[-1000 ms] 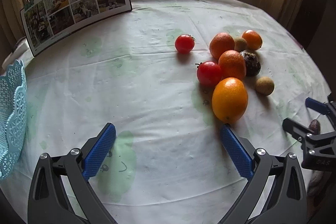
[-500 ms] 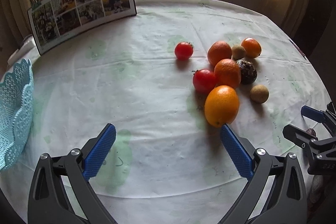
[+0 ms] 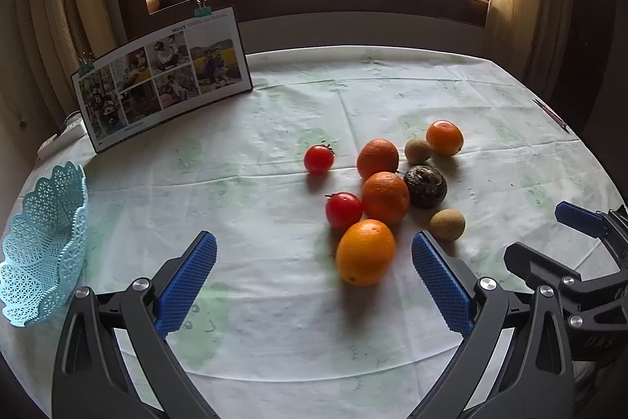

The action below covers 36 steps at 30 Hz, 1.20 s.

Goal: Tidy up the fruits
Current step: 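Move the left tool toward the large orange while the right tool approaches the dark passion fruit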

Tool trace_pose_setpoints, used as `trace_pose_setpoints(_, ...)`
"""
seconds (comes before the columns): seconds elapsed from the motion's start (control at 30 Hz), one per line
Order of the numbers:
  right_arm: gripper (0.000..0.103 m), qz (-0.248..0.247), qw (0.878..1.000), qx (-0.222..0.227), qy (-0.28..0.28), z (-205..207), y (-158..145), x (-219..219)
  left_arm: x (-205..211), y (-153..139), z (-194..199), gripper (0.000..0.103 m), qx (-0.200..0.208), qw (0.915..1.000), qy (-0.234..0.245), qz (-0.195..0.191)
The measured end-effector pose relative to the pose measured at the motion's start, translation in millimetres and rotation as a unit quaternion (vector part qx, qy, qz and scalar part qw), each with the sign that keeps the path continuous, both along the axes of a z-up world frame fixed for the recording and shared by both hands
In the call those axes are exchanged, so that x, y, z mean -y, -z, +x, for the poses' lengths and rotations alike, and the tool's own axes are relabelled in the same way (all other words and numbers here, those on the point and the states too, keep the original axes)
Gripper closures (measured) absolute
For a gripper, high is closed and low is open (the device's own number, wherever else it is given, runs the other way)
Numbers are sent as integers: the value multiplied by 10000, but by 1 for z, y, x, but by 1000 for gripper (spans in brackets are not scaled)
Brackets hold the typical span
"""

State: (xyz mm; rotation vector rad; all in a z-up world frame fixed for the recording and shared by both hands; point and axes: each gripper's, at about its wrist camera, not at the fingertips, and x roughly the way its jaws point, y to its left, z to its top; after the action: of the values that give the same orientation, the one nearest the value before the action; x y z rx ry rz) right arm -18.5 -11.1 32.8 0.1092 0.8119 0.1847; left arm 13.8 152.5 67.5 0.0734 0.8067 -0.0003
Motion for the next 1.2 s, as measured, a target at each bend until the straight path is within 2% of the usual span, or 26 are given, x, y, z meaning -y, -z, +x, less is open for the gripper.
trace_pose_setpoints(0.3, 5, 75, 9998, -91, 139, 3, 6, 8, 5, 12, 8, 2, -174, 9998, 37, -54)
trace_pose_setpoints(0.63, 5, 160, 9996, -147, 193, 6, 9, 18, 7, 29, 17, 3, -407, 9980, 258, -415)
trace_pose_setpoints(0.7, 5, 246, 9994, -183, 181, 7, 10, 20, 8, 29, 17, 12, -383, 9977, 324, -450)
trace_pose_setpoints(0.73, 5, 277, 9993, -189, 176, 7, 10, 21, 9, 29, 18, 22, -397, 9974, 354, -481)
trace_pose_setpoints(0.8, 5, 296, 9993, -177, 147, 7, 10, 21, 9, 31, 20, 33, -474, 9962, 425, -594)
trace_pose_setpoints(0.83, 5, 302, 9993, -167, 132, 7, 9, 21, 9, 34, 21, 46, -544, 9953, 457, -652)
trace_pose_setpoints(0.87, 6, 310, 9993, -154, 109, 6, 8, 20, 8, 36, 22, 53, -607, 9945, 465, -711)
trace_pose_setpoints(0.97, 10, 292, 9995, -117, 35, 6, 6, 18, 5, 35, 21, 63, -619, 9924, 514, -926)
trace_pose_setpoints(1.2, 16, 244, 9996, -111, -83, 5, 4, 10, 8, 33, 17, 63, -521, 9927, 569, -923)
